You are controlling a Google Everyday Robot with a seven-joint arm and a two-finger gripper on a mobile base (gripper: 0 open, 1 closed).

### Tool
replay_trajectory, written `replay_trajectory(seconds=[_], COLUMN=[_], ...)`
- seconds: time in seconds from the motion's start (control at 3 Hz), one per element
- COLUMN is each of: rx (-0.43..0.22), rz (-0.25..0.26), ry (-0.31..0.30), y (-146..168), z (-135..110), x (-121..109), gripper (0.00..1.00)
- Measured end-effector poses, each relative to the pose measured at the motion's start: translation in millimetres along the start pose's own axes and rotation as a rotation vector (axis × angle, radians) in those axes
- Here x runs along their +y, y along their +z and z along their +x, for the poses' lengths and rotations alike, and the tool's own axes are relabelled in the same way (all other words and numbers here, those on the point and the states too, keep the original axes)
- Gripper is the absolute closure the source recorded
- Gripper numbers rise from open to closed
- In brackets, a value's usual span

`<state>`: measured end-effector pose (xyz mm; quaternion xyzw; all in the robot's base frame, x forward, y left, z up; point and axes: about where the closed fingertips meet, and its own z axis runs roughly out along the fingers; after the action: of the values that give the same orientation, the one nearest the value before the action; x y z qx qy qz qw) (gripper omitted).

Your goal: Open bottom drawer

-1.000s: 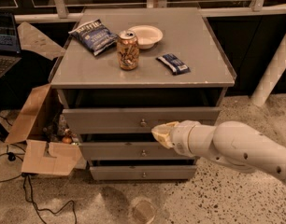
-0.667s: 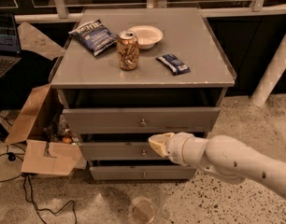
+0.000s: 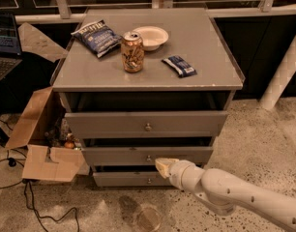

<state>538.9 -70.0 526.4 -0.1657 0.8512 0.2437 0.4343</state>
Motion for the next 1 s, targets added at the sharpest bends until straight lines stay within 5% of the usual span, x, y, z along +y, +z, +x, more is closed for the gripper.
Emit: replay_trajectory(seconds=[0.33, 1.0], rx=[0.036, 0.065], rz=[0.048, 0.028], ry=[0.097, 0.051], y=[25.5, 39.2], z=[46.9, 54.8], x=[-18.1, -14.4], gripper=[1.0, 1.0])
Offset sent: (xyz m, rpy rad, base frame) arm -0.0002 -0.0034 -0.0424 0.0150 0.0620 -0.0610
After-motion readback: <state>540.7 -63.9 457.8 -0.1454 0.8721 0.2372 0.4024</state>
